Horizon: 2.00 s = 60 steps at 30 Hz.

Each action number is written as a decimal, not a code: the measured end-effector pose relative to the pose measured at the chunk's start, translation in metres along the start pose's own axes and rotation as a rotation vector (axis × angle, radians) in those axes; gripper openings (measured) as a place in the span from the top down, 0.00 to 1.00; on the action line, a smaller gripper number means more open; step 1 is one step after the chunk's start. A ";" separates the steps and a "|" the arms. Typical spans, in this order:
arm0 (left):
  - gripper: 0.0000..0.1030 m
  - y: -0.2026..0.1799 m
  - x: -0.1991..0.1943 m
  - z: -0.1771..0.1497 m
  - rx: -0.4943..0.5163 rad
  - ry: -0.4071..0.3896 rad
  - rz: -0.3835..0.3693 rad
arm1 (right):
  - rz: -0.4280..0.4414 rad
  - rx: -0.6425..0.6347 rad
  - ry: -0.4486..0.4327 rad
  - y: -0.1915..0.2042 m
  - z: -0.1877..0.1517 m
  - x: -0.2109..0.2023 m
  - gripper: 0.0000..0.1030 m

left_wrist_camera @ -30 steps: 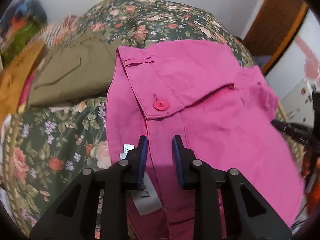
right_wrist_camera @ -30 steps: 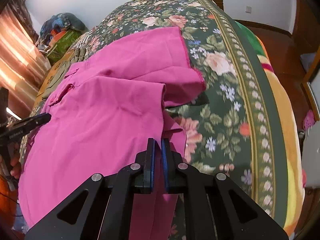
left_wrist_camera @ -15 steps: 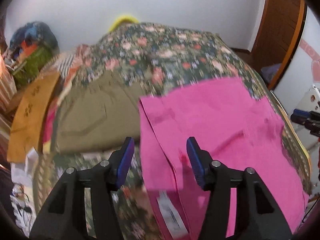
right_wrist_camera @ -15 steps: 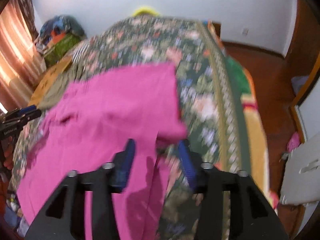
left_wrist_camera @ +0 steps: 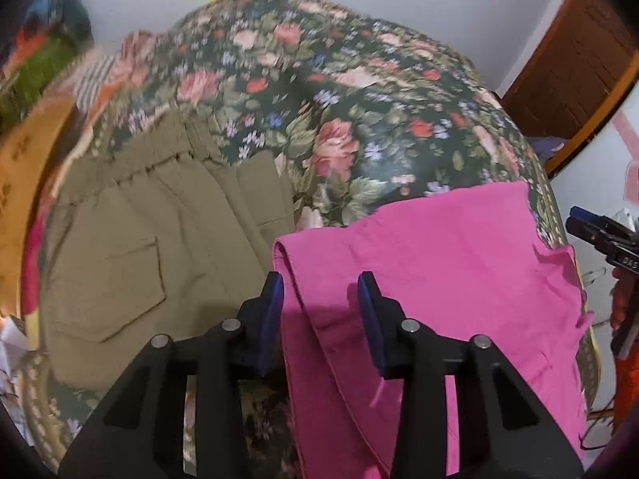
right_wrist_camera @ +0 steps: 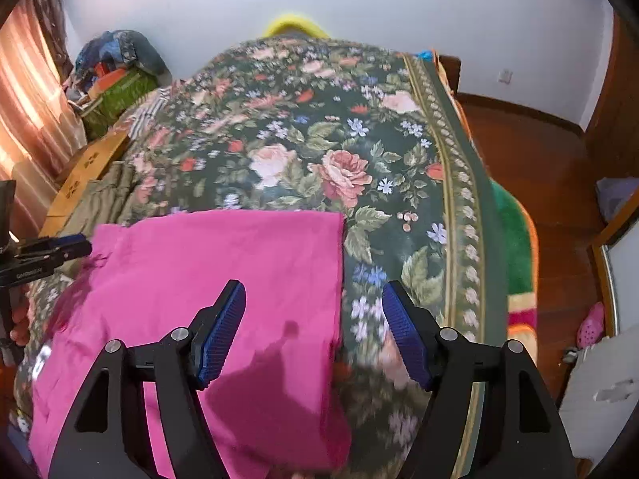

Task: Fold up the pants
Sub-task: 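Lower the left tool to the pink pants waistband while the right tool grasps the hem, then grasp the pink pants edge with the left tool while the right tool lifts and folds the hem over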

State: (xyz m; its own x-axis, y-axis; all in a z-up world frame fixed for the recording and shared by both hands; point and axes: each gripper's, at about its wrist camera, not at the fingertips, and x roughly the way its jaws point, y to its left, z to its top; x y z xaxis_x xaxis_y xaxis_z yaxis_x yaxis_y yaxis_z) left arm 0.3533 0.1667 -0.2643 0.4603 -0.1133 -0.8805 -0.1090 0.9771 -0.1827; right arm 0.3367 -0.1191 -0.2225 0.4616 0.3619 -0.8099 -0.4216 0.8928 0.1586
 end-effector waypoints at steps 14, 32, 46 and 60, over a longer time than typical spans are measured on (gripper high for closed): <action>0.62 0.011 0.029 0.016 -0.002 0.037 -0.056 | 0.068 -0.003 0.097 -0.012 0.028 0.070 0.34; 0.86 -0.011 -0.001 0.024 0.092 -0.099 0.059 | 0.077 -0.033 -0.010 0.001 0.036 0.037 0.94; 0.87 -0.026 -0.119 0.038 0.112 -0.362 0.057 | 0.086 -0.056 -0.275 0.035 0.087 -0.068 0.96; 0.87 -0.030 -0.158 -0.004 0.130 -0.331 0.029 | 0.150 -0.083 -0.297 0.065 0.043 -0.124 0.96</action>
State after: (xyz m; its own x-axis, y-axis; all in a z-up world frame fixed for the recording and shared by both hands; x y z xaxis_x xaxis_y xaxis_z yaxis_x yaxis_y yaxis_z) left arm 0.2800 0.1544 -0.1216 0.7213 -0.0414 -0.6914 -0.0230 0.9962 -0.0835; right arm 0.2854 -0.0942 -0.0880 0.5916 0.5605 -0.5795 -0.5585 0.8033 0.2068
